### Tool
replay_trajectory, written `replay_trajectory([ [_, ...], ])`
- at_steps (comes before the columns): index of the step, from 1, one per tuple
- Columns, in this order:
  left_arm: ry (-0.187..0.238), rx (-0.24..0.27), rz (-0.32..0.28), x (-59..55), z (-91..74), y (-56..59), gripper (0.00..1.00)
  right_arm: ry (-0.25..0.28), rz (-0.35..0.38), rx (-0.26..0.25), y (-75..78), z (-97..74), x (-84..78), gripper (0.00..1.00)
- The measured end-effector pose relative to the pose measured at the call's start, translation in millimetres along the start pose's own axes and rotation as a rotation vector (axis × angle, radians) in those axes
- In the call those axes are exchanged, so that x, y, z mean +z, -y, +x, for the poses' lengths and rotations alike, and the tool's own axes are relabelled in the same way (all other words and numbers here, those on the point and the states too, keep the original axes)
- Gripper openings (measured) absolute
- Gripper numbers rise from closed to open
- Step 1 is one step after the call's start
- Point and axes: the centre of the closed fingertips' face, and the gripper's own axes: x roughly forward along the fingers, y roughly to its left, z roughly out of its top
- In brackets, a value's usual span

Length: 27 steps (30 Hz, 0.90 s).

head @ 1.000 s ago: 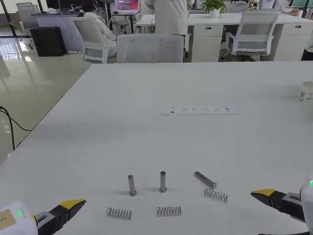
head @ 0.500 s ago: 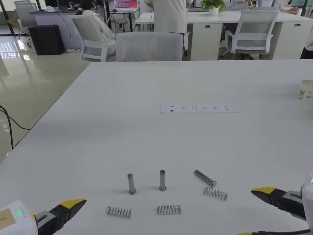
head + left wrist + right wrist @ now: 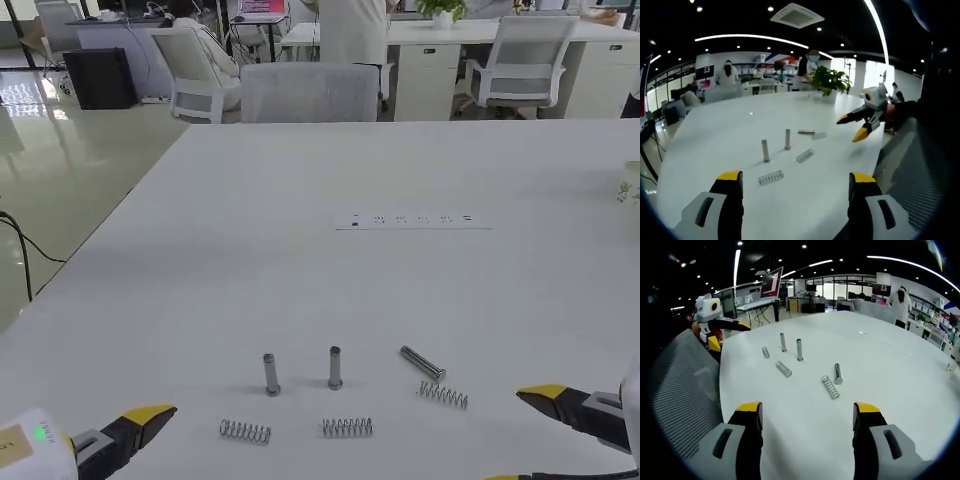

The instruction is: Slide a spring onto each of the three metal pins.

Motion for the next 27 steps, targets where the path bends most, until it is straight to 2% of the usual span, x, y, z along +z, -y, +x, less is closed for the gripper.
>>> replay_trajectory([
  [6,-0.001,0.003,-0.005,-0.3,-0.2,-0.7,0.84,0.001,0.007,0.003,0.2,0.1,0.9,0.73],
  [13,-0.002,0.004,-0.006,-0.7,0.0,-1.2,0.84,0.033,0.002,-0.010,13.3,-2.2,21.1,0.71],
  [19,-0.004,0.004,-0.006,-1.5,-0.2,-1.1,0.83,-0.021,-0.037,-0.018,31.9,2.7,25.3,0.68],
  [23,-0.008,0.004,-0.004,-2.2,0.2,-0.8,0.83,-0.038,-0.059,-0.016,42.6,10.3,37.1,0.63],
  [27,-0.008,0.011,-0.005,-2.1,-0.4,-2.1,0.83,-0.059,-0.079,-0.014,45.9,24.5,48.4,0.58],
])
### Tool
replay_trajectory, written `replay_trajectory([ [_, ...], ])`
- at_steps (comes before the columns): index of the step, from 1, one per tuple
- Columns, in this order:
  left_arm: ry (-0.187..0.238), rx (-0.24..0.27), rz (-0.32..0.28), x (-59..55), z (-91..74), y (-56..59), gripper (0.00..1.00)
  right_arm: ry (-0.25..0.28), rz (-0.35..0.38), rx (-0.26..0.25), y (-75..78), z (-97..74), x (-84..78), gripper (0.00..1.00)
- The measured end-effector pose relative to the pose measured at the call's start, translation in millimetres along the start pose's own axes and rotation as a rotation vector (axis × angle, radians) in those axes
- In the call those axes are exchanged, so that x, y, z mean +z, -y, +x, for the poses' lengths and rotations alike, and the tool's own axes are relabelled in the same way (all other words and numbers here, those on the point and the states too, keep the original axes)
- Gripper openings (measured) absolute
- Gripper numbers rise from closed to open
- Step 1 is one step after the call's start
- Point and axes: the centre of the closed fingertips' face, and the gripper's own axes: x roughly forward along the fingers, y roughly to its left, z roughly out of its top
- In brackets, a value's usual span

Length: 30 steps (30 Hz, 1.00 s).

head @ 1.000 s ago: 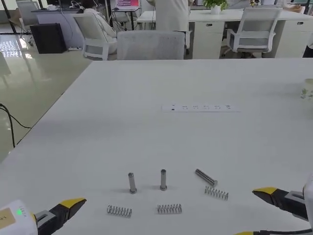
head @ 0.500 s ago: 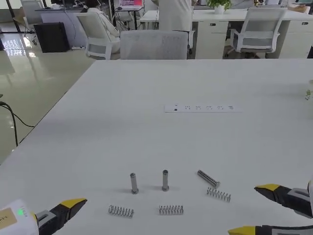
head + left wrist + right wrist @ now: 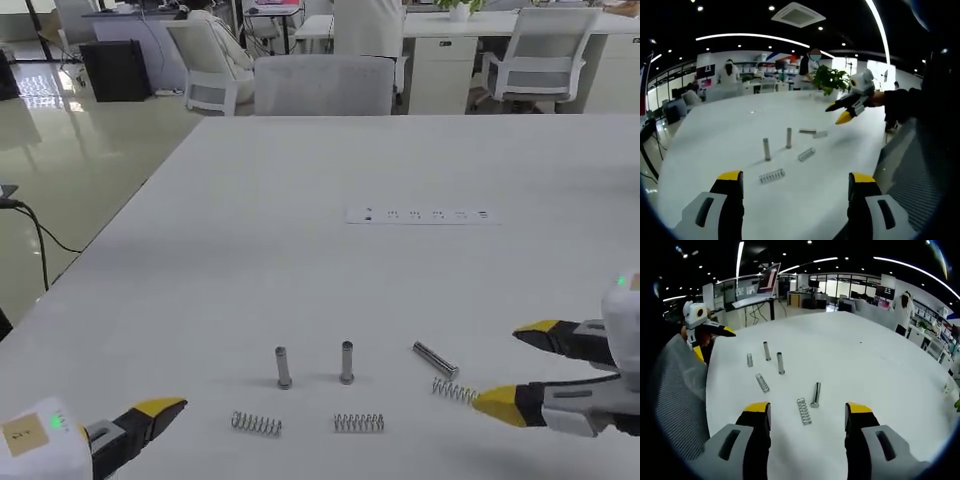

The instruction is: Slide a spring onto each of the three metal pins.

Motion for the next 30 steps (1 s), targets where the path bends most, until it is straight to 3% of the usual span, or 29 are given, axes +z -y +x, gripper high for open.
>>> replay_trajectory([
  [5,0.003,0.010,-0.003,0.3,-0.9,-2.0,0.83,-0.083,-0.030,-0.016,9.8,20.0,-4.1,0.52],
  [17,-0.005,0.020,-0.008,-1.3,-0.8,-4.6,0.82,-0.147,-0.036,-0.014,24.5,53.6,9.6,0.41],
  [30,-0.002,0.023,-0.014,-1.3,-1.1,-5.8,0.82,-0.236,0.008,-0.014,28.1,83.3,3.1,0.24],
])
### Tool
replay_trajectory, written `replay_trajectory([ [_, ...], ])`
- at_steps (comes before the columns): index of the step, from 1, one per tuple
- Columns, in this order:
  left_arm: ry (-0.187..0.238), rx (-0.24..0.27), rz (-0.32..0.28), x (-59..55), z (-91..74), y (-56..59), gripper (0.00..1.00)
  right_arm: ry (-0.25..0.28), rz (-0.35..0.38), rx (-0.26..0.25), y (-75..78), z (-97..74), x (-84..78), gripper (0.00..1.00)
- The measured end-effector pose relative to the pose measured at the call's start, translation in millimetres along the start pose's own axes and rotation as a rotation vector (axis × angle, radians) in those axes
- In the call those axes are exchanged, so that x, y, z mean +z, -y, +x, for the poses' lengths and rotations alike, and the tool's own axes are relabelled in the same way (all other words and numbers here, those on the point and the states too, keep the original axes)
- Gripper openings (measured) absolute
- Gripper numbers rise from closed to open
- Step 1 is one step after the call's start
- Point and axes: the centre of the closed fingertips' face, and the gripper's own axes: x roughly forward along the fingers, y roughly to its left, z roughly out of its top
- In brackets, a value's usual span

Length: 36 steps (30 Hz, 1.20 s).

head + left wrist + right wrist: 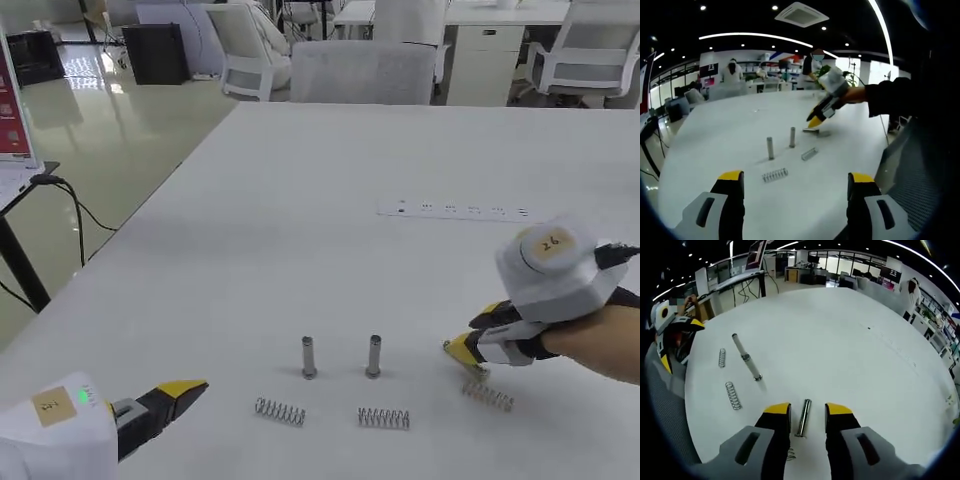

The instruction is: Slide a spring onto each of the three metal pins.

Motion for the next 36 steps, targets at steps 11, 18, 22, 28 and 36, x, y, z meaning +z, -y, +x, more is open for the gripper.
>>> replay_trajectory([
  [11,-0.001,-0.001,-0.001,0.2,-0.2,0.6,0.81,-0.070,0.032,0.002,3.4,14.6,-5.4,0.11],
  [18,-0.005,-0.003,0.000,0.1,0.2,1.4,0.80,-0.090,0.035,-0.001,3.0,18.3,-7.7,0.05],
  [22,-0.006,-0.004,0.001,0.2,0.3,1.9,0.80,-0.113,0.027,-0.004,1.8,21.5,-9.9,0.06],
  [28,-0.007,-0.004,0.001,0.2,0.2,1.9,0.80,-0.142,0.074,0.001,0.8,25.6,-13.3,0.06],
  [36,-0.007,-0.010,0.002,0.3,0.6,2.5,0.79,-0.152,0.104,-0.016,0.7,25.6,-12.7,0.05],
])
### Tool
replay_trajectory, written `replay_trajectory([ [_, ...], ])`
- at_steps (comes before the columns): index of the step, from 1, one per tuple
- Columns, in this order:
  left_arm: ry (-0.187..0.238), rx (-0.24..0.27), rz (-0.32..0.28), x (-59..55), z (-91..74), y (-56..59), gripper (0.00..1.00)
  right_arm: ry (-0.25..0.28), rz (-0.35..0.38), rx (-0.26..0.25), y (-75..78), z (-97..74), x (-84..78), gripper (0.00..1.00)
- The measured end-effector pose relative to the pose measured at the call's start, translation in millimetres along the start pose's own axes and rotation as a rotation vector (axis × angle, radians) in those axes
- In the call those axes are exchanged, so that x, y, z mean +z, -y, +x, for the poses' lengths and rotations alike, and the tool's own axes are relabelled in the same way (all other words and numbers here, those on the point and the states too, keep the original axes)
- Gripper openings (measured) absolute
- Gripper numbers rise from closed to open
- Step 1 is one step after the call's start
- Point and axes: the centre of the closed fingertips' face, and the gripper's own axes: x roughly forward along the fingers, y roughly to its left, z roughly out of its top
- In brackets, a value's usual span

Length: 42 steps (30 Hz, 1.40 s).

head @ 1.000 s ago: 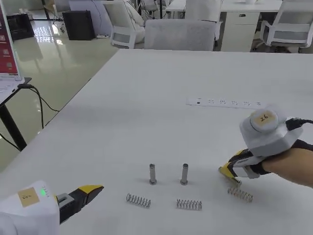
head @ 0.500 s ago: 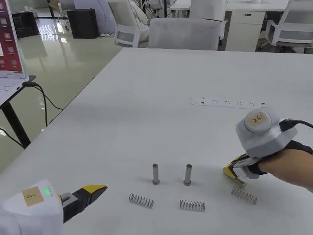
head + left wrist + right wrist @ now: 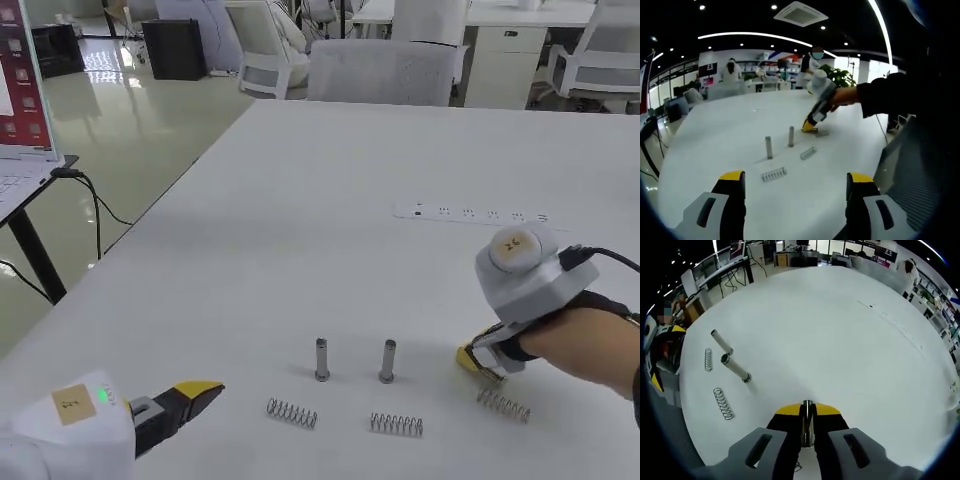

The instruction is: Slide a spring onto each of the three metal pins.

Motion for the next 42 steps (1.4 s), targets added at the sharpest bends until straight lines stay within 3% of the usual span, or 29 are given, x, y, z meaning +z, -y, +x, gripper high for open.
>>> replay_trajectory([
  [22,0.011,-0.012,0.030,3.2,0.2,3.0,0.79,0.098,0.028,-0.014,-11.6,-40.5,6.1,0.05],
  [42,0.012,-0.017,0.044,3.3,-0.8,5.2,0.79,0.157,0.008,0.013,-31.4,-43.7,10.8,0.05],
])
